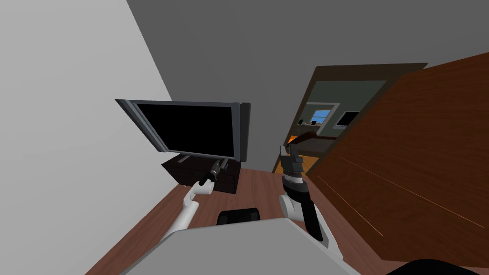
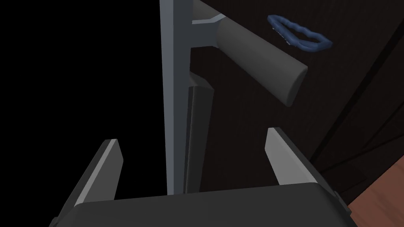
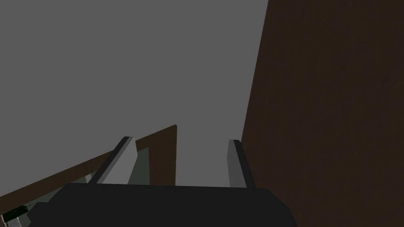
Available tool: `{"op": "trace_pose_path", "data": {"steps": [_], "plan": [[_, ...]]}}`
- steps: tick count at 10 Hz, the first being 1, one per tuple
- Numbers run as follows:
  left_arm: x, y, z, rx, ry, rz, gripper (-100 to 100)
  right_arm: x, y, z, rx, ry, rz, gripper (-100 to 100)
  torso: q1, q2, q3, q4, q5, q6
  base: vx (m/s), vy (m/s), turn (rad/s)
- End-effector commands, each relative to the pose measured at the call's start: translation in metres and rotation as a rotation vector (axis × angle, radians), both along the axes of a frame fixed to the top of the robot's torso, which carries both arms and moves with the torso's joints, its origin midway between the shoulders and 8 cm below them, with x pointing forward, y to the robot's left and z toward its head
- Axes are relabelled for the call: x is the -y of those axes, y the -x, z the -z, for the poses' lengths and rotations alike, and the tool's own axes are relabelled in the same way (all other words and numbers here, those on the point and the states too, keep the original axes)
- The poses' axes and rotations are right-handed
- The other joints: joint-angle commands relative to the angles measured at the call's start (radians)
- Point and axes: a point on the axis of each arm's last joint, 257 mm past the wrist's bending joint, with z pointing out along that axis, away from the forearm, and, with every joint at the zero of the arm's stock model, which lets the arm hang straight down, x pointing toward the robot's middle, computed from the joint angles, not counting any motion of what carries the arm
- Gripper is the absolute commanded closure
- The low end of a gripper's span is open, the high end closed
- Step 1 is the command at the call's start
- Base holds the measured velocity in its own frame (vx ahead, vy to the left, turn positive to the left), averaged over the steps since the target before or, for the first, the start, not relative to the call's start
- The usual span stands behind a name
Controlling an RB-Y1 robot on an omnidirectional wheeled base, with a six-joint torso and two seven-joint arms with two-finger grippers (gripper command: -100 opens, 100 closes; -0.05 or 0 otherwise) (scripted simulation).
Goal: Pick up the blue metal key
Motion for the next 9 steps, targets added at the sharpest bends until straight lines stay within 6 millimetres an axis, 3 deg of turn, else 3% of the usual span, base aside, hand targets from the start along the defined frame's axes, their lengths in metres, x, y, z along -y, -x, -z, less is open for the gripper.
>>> {"op": "trace_pose_path", "data": {"steps": [1, 2, 4, 5, 7, 9], "plan": [[0.009, 0.001, 0.021, -0.071, -0.011, 0.015, -100, 0.0, 0.0, 0.0, 0.0, 0.0, 0.0, 0, 0.0, 0.0, 0.0, 0.0, 0.0, 0.0, 0.082, 0.067, -0.033], [0.008, 0.002, 0.024, -0.081, -0.012, 0.014, -100, 0.0, 0.0, 0.0, 0.0, 0.0, 0.0, 0, 0.002, -0.001, -0.001, 0.0, 0.0, 0.0, 0.074, 0.05, -0.028], [0.02, 0.009, 0.053, -0.177, -0.027, 0.034, -100, 0.0, 0.0, 0.0, 0.0, 0.0, 0.0, 0, 0.001, -0.001, -0.001, 0.0, 0.0, 0.0, 0.088, 0.051, -0.038], [0.02, 0.009, 0.053, -0.178, -0.027, 0.034, -100, 0.0, 0.0, 0.0, 0.0, 0.0, 0.0, 0, 0.002, -0.002, -0.001, 0.0, 0.0, 0.0, 0.075, 0.048, -0.022], [0.033, 0.02, 0.08, -0.269, -0.04, 0.053, -100, 0.0, 0.0, 0.0, 0.0, 0.0, 0.0, 0, 0.001, -0.001, -0.001, 0.0, 0.0, 0.0, 0.086, 0.053, -0.03], [0.033, 0.02, 0.08, -0.269, -0.04, 0.053, -100, 0.0, 0.0, 0.0, 0.0, 0.0, 0.0, 0, 0.0, -0.001, -0.001, 0.0, 0.0, 0.0, 0.054, 0.019, -0.007]]}}
